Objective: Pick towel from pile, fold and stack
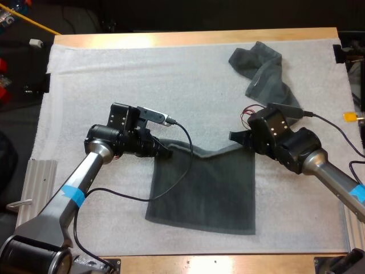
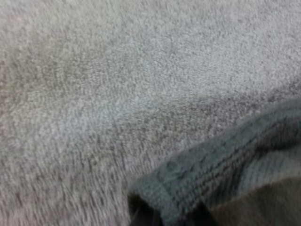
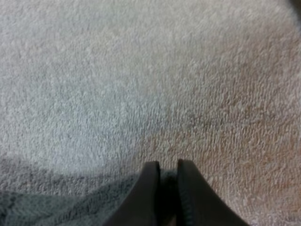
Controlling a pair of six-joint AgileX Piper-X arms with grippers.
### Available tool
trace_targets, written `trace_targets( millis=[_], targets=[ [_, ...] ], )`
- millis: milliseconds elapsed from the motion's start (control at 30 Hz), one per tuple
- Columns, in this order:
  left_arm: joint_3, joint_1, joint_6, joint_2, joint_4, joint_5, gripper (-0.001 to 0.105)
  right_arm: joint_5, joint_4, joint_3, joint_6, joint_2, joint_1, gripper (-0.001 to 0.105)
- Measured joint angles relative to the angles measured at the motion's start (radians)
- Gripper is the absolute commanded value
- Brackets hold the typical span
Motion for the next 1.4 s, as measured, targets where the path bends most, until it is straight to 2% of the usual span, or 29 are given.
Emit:
trace_targets(
  millis=[133, 200, 267, 333, 367, 433, 533, 767, 867, 933, 967, 1033, 1067, 1133, 1400],
  targets=[
    [0.0, 0.0, 0.0, 0.0, -0.004, 0.0, 0.0, 0.006, 0.0, 0.0, 0.0, 0.019, 0.0, 0.0],
    [0.0, 0.0, 0.0, 0.0, -0.004, 0.002, 0.004, 0.003, 0.0, 0.0, 0.002, 0.03, 0.0, 0.002],
    [0.0, 0.0, 0.0, 0.0, -0.007, 0.002, 0.013, -0.024, 0.0, 0.0, 0.02, 0.041, 0.0, 0.01],
    [0.0, 0.0, -0.01, 0.0, -0.012, 0.005, 0.031, -0.041, 0.0, 0.0, 0.033, 0.053, 0.0, 0.029],
    [0.0, 0.0, -0.013, 0.0, -0.017, 0.01, 0.037, -0.045, -0.002, 0.0, 0.045, 0.058, 0.0, 0.035],
    [0.0, 0.0, -0.02, 0.0, -0.027, 0.016, 0.053, -0.049, -0.005, 0.0, 0.053, 0.067, 0.0, 0.055],
    [0.0, 0.0, -0.021, 0.0, -0.042, 0.02, 0.061, -0.05, -0.019, 0.0, 0.058, 0.069, 0.0, 0.06],
    [-0.025, 0.0, -0.016, 0.0, 0.02, 0.032, 0.058, -0.054, -0.004, 0.0, 0.018, 0.056, 0.006, 0.059],
    [-0.032, 0.0, -0.003, -0.007, 0.069, 0.034, 0.057, -0.065, 0.012, 0.0, -0.071, 0.022, 0.026, 0.046],
    [-0.032, 0.0, 0.008, -0.023, 0.105, 0.034, 0.057, -0.07, 0.029, 0.0, -0.124, -0.003, 0.049, 0.032],
    [-0.032, 0.0, 0.015, -0.038, 0.126, 0.034, 0.057, -0.073, 0.042, 0.0, -0.138, -0.016, 0.056, 0.029],
    [-0.032, 0.0, 0.036, -0.074, 0.159, 0.034, 0.057, -0.076, 0.07, 0.0, -0.154, -0.041, 0.074, 0.014],
    [-0.032, 0.0, 0.038, -0.094, 0.175, 0.034, 0.057, -0.078, 0.088, -0.003, -0.157, -0.05, 0.083, 0.011],
    [-0.032, 0.0, 0.039, -0.14, 0.207, 0.034, 0.057, -0.079, 0.127, -0.01, -0.16, -0.063, 0.099, 0.0],
    [-0.033, 0.0, 0.05, -0.344, 0.335, 0.034, 0.057, -0.167, 0.247, -0.057, -0.166, -0.066, 0.172, 0.0]
  ],
)
